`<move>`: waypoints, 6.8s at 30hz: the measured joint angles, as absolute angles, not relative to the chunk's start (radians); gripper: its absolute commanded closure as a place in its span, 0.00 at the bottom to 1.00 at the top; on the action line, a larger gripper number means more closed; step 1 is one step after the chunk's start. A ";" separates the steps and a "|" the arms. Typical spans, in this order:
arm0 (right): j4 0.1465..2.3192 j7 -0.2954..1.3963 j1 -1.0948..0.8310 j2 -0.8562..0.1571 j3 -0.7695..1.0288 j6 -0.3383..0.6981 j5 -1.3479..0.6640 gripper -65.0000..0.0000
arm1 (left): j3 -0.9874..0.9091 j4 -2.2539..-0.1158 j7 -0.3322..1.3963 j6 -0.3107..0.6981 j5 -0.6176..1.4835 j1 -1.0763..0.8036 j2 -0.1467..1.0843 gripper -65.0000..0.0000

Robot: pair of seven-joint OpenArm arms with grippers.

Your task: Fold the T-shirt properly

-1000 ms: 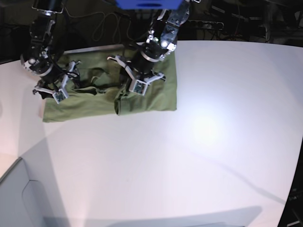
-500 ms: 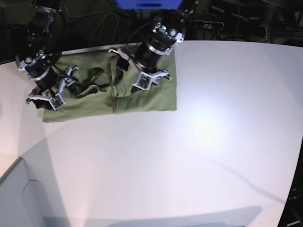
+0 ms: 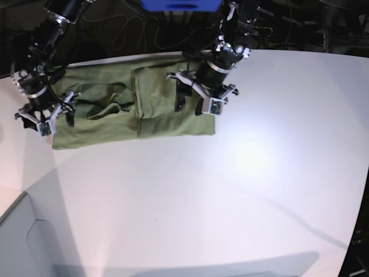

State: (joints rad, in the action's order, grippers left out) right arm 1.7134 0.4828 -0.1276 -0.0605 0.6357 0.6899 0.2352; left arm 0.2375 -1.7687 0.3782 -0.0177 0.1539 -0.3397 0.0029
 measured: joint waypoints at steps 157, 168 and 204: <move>1.942 0.554 -0.155 -0.013 -0.010 0.688 0.232 0.33 | 0.040 -1.751 0.371 -0.015 0.161 -0.374 0.025 0.50; 1.707 0.599 -0.070 -0.011 -0.009 0.690 0.237 0.41 | -0.072 -1.801 0.374 -0.014 0.165 -0.435 0.025 0.50; 2.032 0.596 -0.416 -0.131 -0.343 0.690 0.240 0.93 | -0.246 -1.916 0.374 -0.010 0.165 -0.443 0.051 0.50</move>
